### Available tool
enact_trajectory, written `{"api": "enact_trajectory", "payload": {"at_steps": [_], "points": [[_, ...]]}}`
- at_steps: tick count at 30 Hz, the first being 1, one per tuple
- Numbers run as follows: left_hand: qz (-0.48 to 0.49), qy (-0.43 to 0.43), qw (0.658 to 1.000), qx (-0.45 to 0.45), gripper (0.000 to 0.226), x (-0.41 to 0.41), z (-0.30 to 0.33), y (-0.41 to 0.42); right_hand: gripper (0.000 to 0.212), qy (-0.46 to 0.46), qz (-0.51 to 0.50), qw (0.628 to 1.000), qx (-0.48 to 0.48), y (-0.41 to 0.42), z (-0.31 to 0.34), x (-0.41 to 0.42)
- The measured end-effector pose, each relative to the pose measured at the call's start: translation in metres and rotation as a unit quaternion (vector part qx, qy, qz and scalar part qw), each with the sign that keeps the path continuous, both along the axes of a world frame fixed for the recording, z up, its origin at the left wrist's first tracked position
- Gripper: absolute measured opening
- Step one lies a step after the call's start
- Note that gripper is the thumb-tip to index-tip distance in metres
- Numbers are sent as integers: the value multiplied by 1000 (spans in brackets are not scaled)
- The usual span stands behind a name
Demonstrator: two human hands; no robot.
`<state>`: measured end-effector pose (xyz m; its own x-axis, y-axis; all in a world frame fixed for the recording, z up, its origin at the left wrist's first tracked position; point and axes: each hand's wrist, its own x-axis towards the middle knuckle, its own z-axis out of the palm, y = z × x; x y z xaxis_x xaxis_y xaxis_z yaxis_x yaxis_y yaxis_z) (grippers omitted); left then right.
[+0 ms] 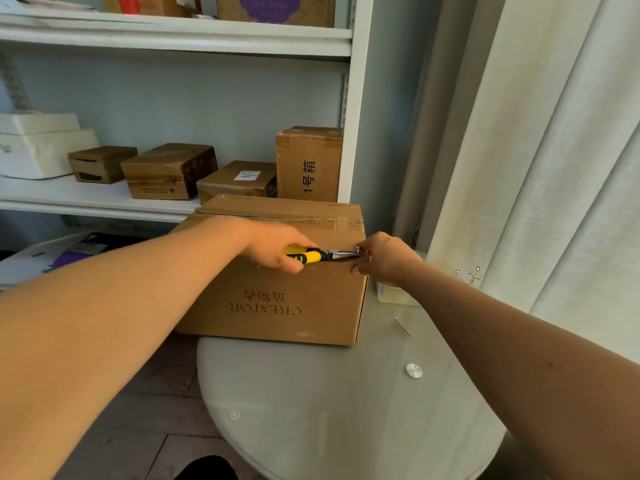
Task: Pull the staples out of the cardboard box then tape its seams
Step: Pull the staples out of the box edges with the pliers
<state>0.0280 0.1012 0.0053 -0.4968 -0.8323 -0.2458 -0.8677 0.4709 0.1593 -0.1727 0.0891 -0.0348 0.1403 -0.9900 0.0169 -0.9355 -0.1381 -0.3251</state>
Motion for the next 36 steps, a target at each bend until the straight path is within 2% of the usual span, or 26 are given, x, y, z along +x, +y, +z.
{"api": "enact_trajectory", "payload": {"at_steps": [2,6,10,12,17,21,24,29,36], "points": [[10,28,999,38,54,3,1,-2,48,-2,0,1000,0,1,0,1],[2,20,999,36,54,4,4,-1,47,-7,3,1000,-1,1,0,1],[-14,-47,995,-91,61,7,-7,6,42,-13,4,1000,-9,1,0,1],[-9,-64,990,-124,64,9,-13,6,42,-11,6,1000,-11,1,1,0],[-7,7,996,-88,61,11,-6,1,47,3,2,1000,-15,0,1,0],[-8,-32,993,-109,62,8,-4,0,46,-17,16,1000,-15,0,7,0],[-7,-30,991,-126,63,9,-5,-1,47,-52,17,998,-40,1,10,1],[-21,-57,987,-150,65,11,-11,0,44,-50,11,997,-53,0,6,1],[-17,-32,993,-109,59,9,-6,-5,43,-53,6,997,-49,1,9,1]]}}
